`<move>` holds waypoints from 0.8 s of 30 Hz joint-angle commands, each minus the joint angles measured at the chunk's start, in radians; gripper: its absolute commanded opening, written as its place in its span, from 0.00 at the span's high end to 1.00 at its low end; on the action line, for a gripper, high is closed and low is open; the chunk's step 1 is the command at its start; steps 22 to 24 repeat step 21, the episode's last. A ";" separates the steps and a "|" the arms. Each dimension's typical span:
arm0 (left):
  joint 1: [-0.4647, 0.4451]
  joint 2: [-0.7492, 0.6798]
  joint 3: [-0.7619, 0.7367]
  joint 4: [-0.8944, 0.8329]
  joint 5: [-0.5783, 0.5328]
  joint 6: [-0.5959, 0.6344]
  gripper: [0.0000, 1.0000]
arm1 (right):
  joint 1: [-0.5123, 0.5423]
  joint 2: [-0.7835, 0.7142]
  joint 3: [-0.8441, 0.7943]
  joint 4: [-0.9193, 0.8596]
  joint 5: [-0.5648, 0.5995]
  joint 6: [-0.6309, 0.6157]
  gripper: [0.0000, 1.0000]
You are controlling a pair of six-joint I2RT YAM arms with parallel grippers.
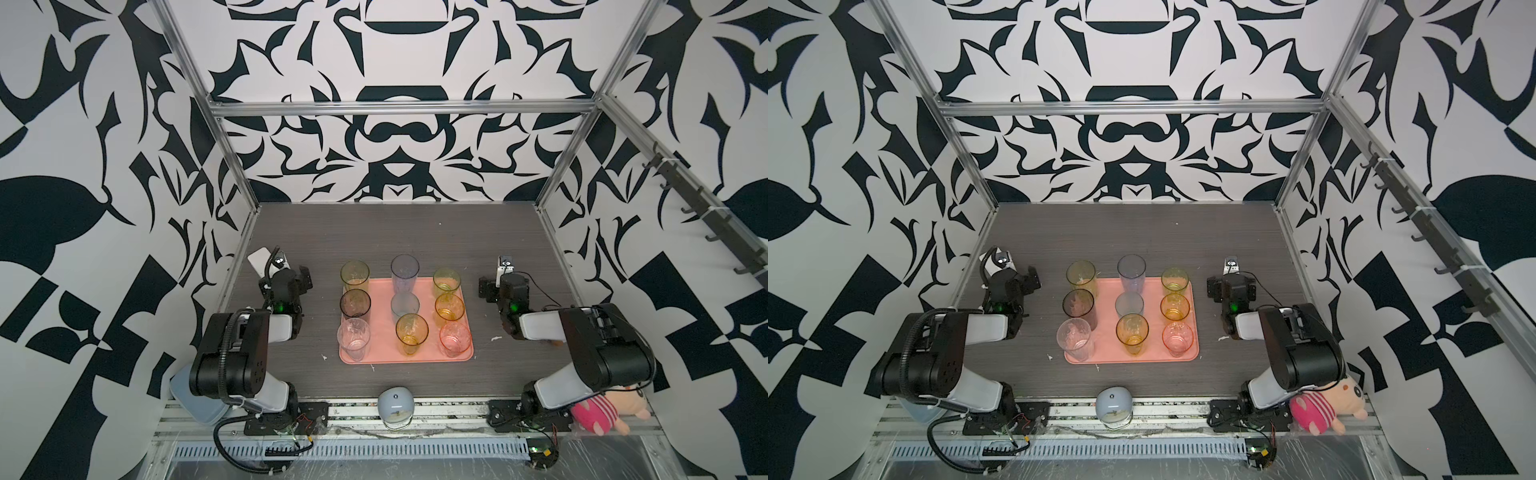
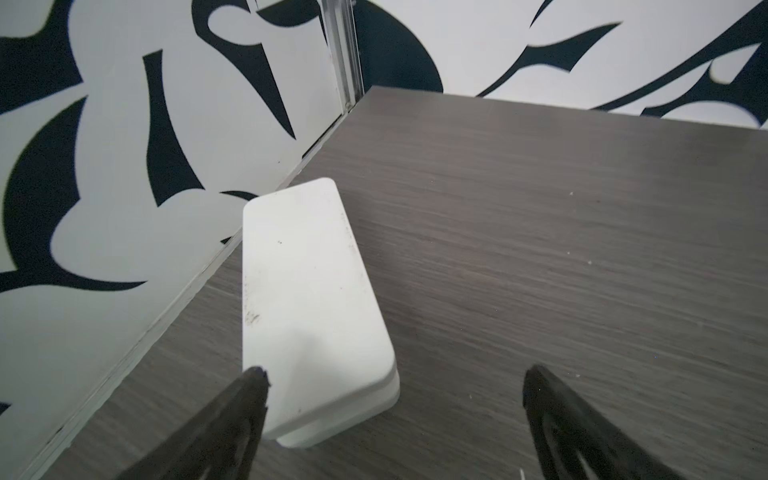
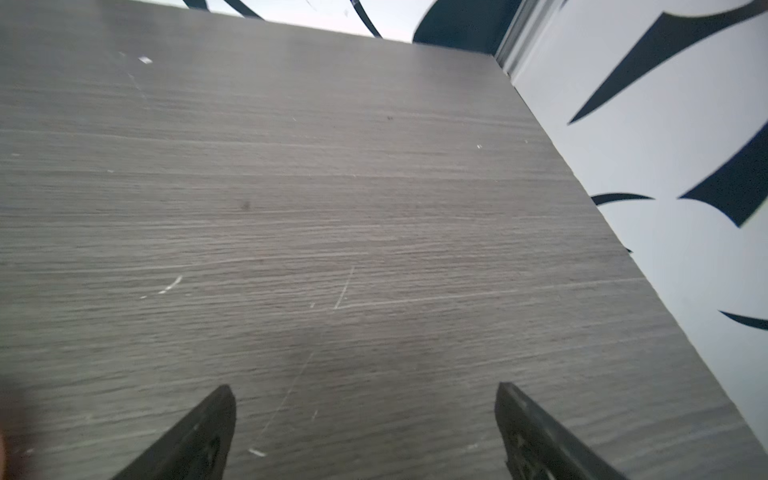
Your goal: Place the glasses into the tray
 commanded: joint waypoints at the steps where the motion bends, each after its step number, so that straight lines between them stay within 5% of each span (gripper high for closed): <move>1: 0.010 0.007 -0.013 0.033 0.037 -0.026 0.01 | -0.006 0.000 -0.010 0.140 -0.042 -0.018 0.00; 24: 0.015 0.012 -0.013 0.056 0.027 -0.030 0.01 | -0.007 0.003 -0.009 0.133 -0.038 -0.017 0.00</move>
